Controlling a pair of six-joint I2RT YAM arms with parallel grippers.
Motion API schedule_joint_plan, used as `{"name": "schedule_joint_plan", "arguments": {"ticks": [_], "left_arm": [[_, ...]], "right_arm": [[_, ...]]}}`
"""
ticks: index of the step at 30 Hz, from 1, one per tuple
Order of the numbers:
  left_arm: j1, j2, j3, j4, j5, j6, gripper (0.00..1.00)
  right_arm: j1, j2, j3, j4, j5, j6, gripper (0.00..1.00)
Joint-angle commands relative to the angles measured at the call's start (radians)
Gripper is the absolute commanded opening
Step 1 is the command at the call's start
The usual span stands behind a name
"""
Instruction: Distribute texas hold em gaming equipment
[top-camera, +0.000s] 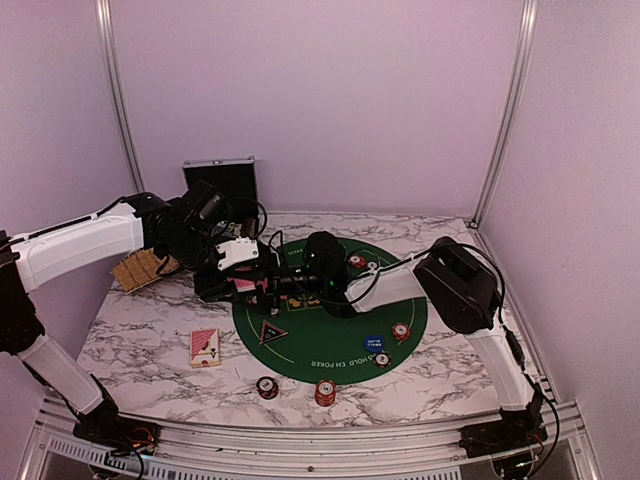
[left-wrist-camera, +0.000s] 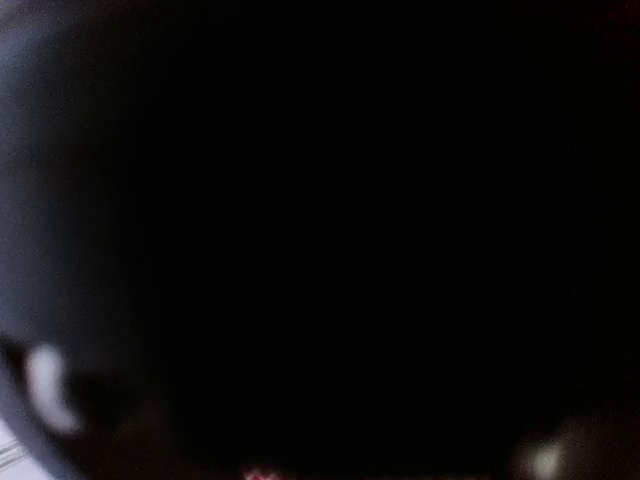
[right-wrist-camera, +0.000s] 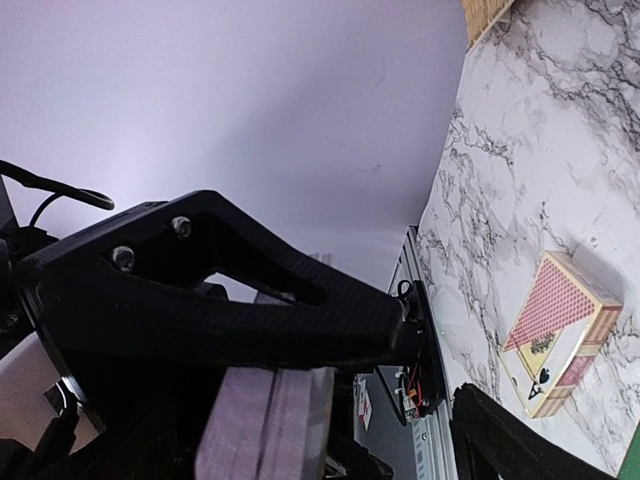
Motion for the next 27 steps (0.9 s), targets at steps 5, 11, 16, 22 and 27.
{"name": "schedule_joint_plan", "arguments": {"ticks": [5, 11, 16, 22, 27], "left_arm": [[-0.008, -0.016, 0.011, 0.023, -0.013, 0.010, 0.00], [-0.008, -0.017, 0.009, 0.022, -0.012, 0.010, 0.00], [-0.008, -0.020, 0.010, 0.023, -0.018, 0.018, 0.00], [-0.008, -0.024, 0.011, 0.022, -0.027, 0.027, 0.00], [-0.008, -0.021, 0.009, 0.022, -0.033, 0.033, 0.00]], "right_arm": [[-0.006, 0.045, 0.065, -0.050, 0.015, -0.004, 0.90], [-0.017, 0.052, 0.048, -0.048, 0.028, 0.010, 0.77], [-0.048, 0.007, -0.009, -0.094, 0.057, -0.030, 0.71], [-0.071, -0.052, -0.050, -0.156, 0.060, -0.088, 0.67], [-0.073, -0.078, -0.084, -0.151, 0.053, -0.097, 0.60]]}}
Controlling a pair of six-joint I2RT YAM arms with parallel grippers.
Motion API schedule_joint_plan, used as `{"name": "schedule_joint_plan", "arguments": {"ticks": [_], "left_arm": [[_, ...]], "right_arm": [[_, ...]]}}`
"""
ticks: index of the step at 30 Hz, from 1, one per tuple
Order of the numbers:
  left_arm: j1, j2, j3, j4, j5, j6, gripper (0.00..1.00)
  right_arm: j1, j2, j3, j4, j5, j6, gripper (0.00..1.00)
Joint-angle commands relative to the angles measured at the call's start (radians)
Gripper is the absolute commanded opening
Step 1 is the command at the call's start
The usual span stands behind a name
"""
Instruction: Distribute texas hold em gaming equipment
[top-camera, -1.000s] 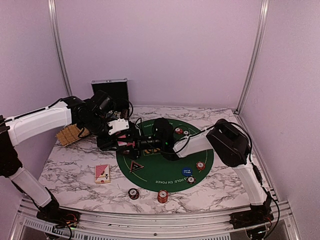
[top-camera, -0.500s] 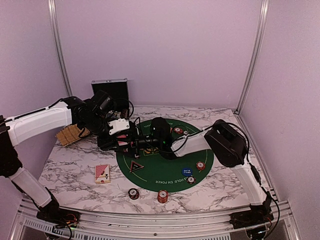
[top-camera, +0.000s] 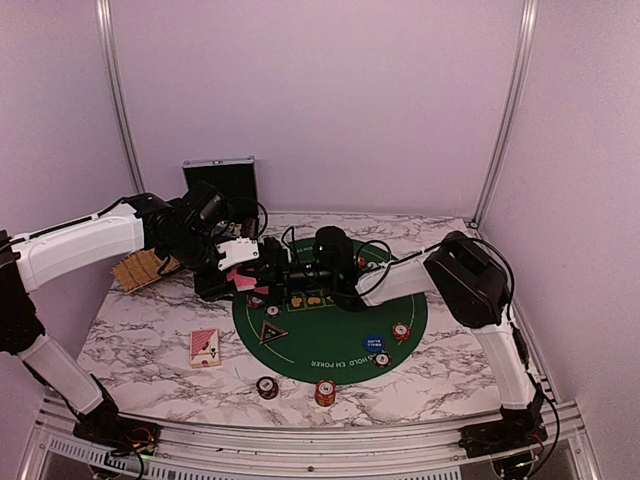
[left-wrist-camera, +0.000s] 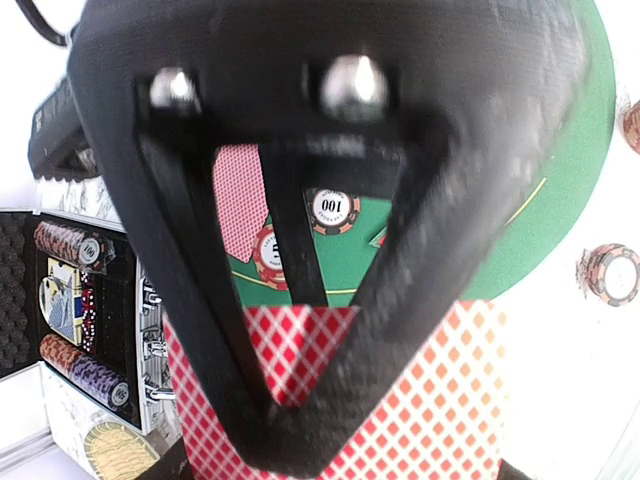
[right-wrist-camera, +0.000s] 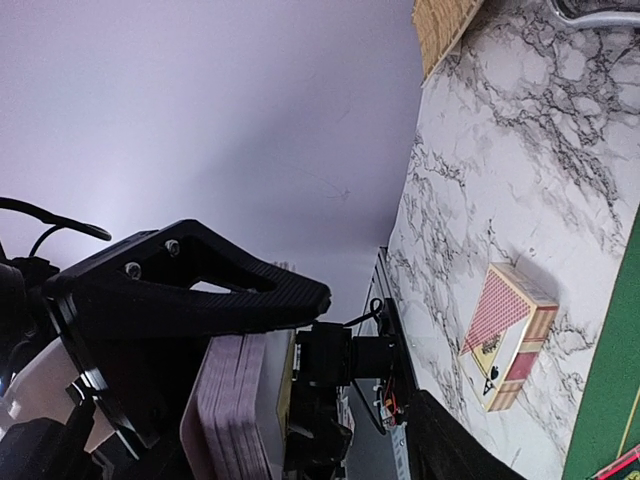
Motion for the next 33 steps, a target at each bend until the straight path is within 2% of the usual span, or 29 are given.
{"name": "schedule_joint_plan", "arguments": {"ticks": [1, 5, 10, 18, 27, 33], "left_arm": [[-0.005, -0.023, 0.012, 0.008, -0.005, 0.016, 0.00], [-0.005, -0.021, 0.007, 0.010, -0.010, 0.020, 0.00], [-0.005, -0.020, -0.004, 0.014, -0.024, 0.027, 0.00], [-0.005, -0.019, -0.014, 0.023, -0.033, 0.030, 0.00], [-0.005, -0.016, -0.024, 0.028, -0.061, 0.027, 0.00], [-0.004, -0.023, -0.033, 0.031, -0.070, 0.029, 0.00]], "right_arm": [[-0.020, -0.030, -0.033, -0.059, 0.020, -0.030, 0.59], [-0.025, -0.048, -0.047, -0.053, 0.017, -0.031, 0.55], [-0.035, -0.082, -0.062, -0.077, 0.012, -0.053, 0.46], [-0.049, -0.128, -0.098, -0.071, 0.003, -0.056, 0.25], [-0.068, -0.172, -0.167, 0.016, -0.001, -0.006, 0.01], [-0.117, -0.232, -0.237, 0.013, -0.001, -0.029, 0.00]]}}
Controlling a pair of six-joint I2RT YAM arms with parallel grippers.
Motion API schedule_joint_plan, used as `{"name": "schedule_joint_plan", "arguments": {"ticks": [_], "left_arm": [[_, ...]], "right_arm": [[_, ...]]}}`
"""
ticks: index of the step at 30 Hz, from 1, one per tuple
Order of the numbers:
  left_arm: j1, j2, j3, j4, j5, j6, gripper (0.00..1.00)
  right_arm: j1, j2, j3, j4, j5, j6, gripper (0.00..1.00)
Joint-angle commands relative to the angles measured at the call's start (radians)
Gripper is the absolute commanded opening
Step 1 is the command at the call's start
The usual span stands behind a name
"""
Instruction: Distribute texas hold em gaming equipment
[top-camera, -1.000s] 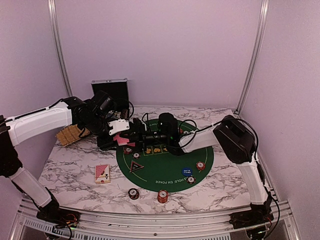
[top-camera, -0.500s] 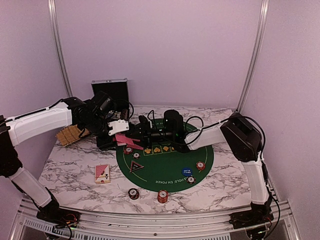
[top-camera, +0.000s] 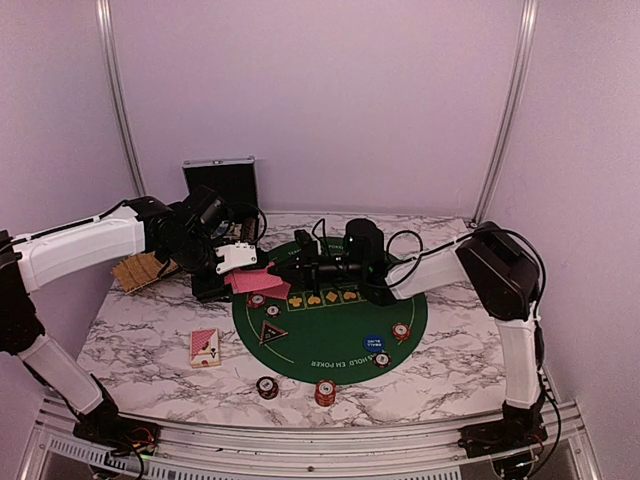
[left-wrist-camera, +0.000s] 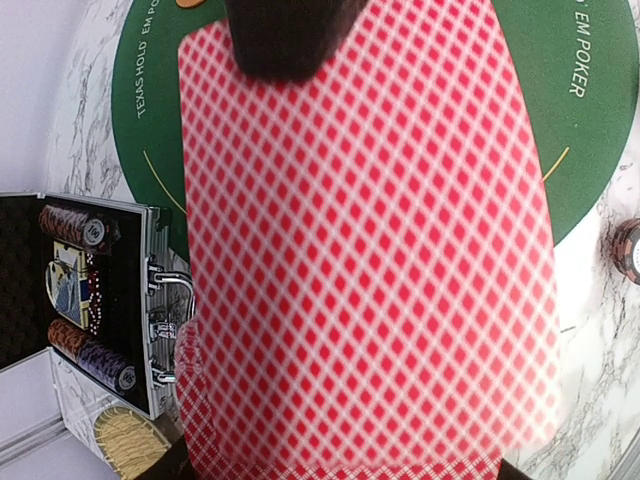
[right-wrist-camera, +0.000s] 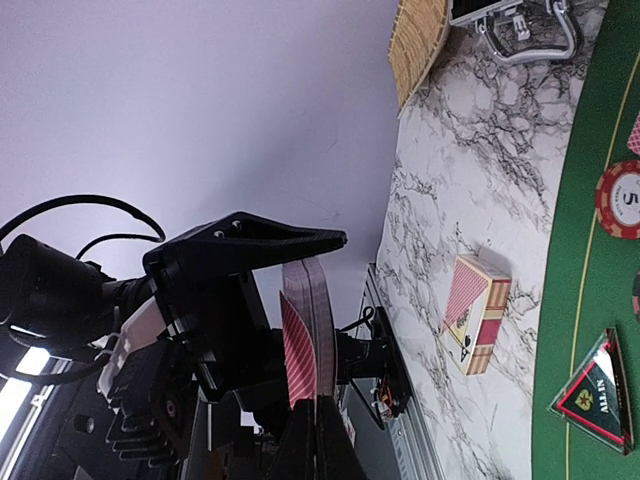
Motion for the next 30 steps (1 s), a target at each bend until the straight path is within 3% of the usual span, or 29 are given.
{"name": "schedule_joint_plan", "arguments": {"ticks": [1, 7, 15, 24, 30], "left_arm": [[-0.005, -0.023, -0.009, 0.028, -0.012, 0.003, 0.00], [-0.005, -0.031, -0.011, 0.029, -0.009, 0.000, 0.00], [-0.005, -0.029, -0.011, 0.027, -0.009, -0.003, 0.00], [-0.005, -0.028, -0.002, 0.027, 0.000, -0.008, 0.00], [-0.005, -0.031, -0.001, 0.027, 0.000, -0.009, 0.00]], "right_arm": [[-0.050, -0.070, -0.041, 0.019, -0.002, -0.016, 0.00], [-0.142, -0.132, -0.122, -0.026, -0.010, -0.067, 0.00], [-0.316, -0.215, -0.190, -0.228, 0.002, -0.232, 0.00], [-0.483, -0.215, -0.180, -0.437, 0.072, -0.408, 0.00], [-0.526, -0.176, -0.137, -0.542, 0.126, -0.488, 0.00]]}}
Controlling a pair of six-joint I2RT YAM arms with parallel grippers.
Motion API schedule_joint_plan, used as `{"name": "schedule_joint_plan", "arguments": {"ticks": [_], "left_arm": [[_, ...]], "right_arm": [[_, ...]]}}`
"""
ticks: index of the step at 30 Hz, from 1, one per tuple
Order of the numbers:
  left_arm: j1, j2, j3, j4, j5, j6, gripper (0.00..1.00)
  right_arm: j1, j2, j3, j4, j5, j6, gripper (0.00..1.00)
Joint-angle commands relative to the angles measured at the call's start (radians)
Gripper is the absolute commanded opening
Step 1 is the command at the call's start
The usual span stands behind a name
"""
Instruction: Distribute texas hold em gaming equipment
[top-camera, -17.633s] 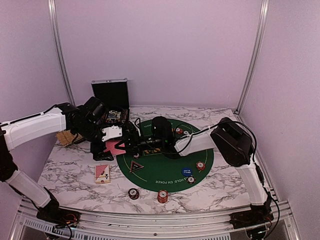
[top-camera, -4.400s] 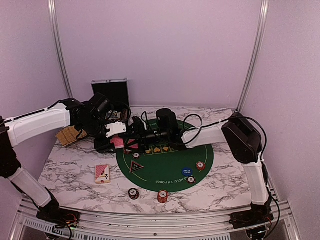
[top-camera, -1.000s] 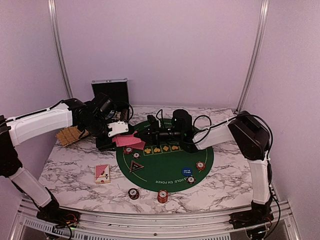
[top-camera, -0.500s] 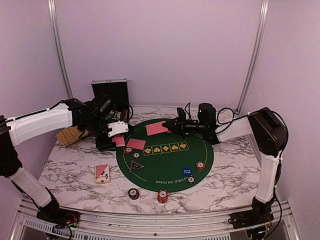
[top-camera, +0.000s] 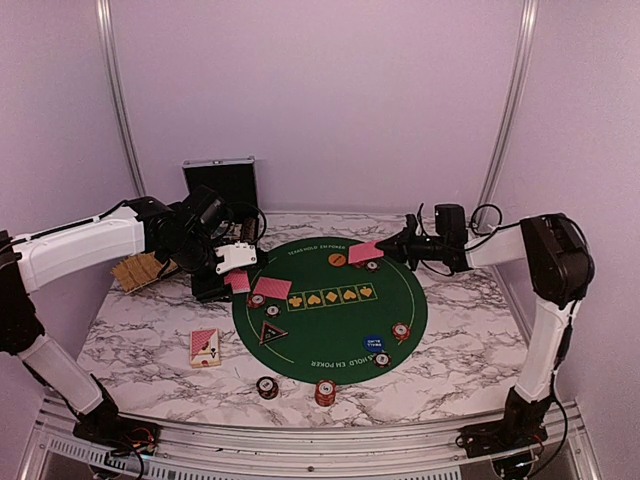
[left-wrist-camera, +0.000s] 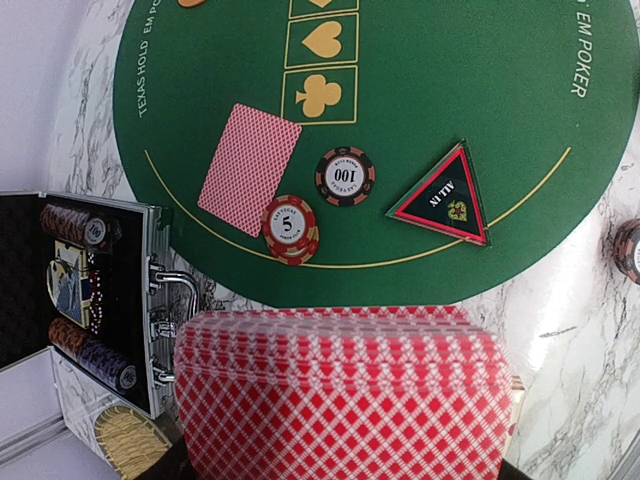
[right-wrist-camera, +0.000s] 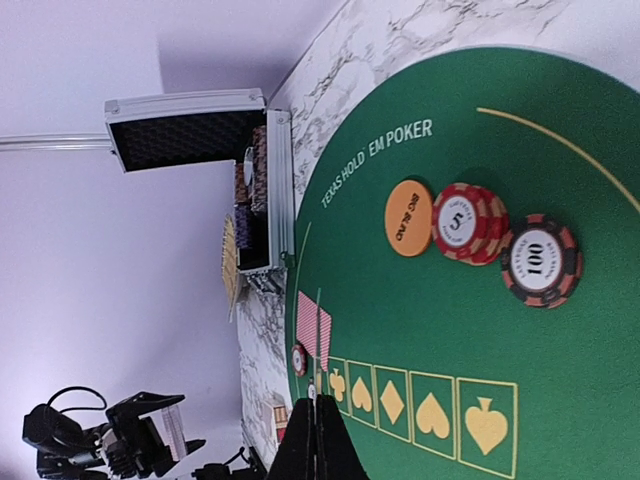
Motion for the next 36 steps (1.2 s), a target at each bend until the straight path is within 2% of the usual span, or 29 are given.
{"name": "schedule_joint_plan", "arguments": {"ticks": [1, 12, 21, 28, 36], "left_arm": [[-0.005, -0.030, 0.003, 0.023, 0.006, -0.008, 0.00], [-0.004, -0.030, 0.003, 0.023, 0.007, -0.010, 0.00], [-0.005, -0.030, -0.003, 0.024, 0.017, -0.017, 0.00], [-0.005, -0.033, -0.002, 0.024, 0.013, -0.016, 0.00], [-0.004, -0.033, -0.002, 0.024, 0.017, -0.013, 0.00]], "right_arm": [[-0.021, 0.040, 0.052, -0.100, 0.050, -0.084, 0.00], [-0.092, 0.114, 0.116, -0.166, 0.103, -0.143, 0.00], [-0.176, 0.144, 0.069, -0.141, 0.099, -0.151, 0.00], [-0.189, 0.177, 0.115, -0.260, 0.177, -0.251, 0.00], [-0.188, 0.213, 0.155, -0.311, 0.195, -0.293, 0.00]]}}
